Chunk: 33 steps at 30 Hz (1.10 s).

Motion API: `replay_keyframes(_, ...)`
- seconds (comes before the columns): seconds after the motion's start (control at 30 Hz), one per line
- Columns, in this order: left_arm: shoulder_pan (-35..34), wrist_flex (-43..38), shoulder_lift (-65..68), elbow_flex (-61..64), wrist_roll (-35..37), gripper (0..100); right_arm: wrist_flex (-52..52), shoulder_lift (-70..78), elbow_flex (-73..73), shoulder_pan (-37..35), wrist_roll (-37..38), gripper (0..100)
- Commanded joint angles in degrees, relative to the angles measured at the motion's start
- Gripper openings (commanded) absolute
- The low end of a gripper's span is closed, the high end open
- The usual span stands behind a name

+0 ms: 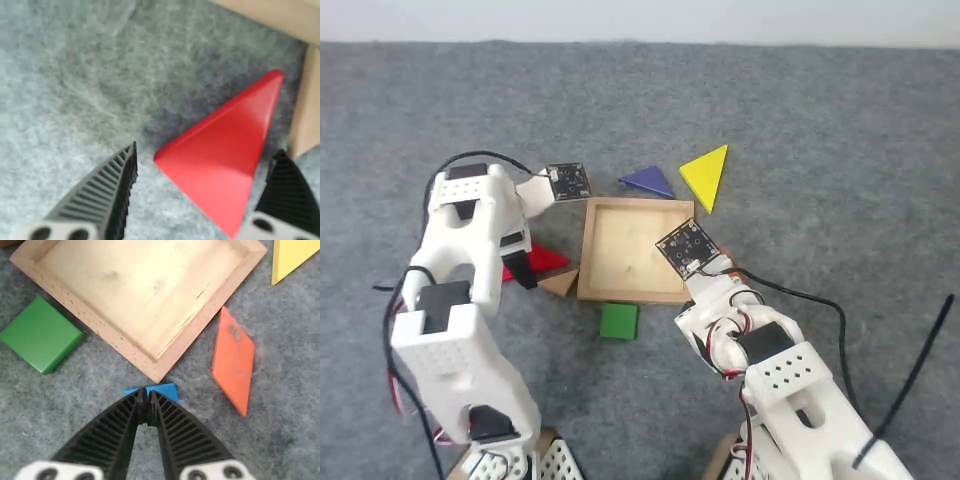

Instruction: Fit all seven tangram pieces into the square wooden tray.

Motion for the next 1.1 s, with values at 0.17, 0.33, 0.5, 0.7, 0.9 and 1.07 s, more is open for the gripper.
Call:
replay_keyframes(0.17,-0.62,2.55,-0.18,-2.68,-2.64,33,-1.19,0.31,-2.37,0.75,-0.09,0.6)
replay_keyframes(0.33,-0.62,4.13,-0.44,-2.68,-2.55,28,-1.19,0.31,-2.37,0.75,-0.09,0.6)
replay_keyframes(0.5,-0.53,5.19,-0.70,-2.68,-2.81,28,-1.19,0.31,-2.37,0.75,-0.09,0.6)
replay_keyframes(0.7,-0.53,8.35,-0.79,-2.68,-3.25,26,-1.19,0.31,-2.37,0.75,-0.09,0.6)
replay_keyframes(0.9,-0.53,8.35,-0.79,-2.68,-3.08,21,-1.19,0.31,-2.37,0.75,-0.09,0.6)
replay_keyframes(1.07,-0.53,8.44,-0.97,-2.68,-3.08,21,-1.19,0.31,-2.37,0.75,-0.09,0.6)
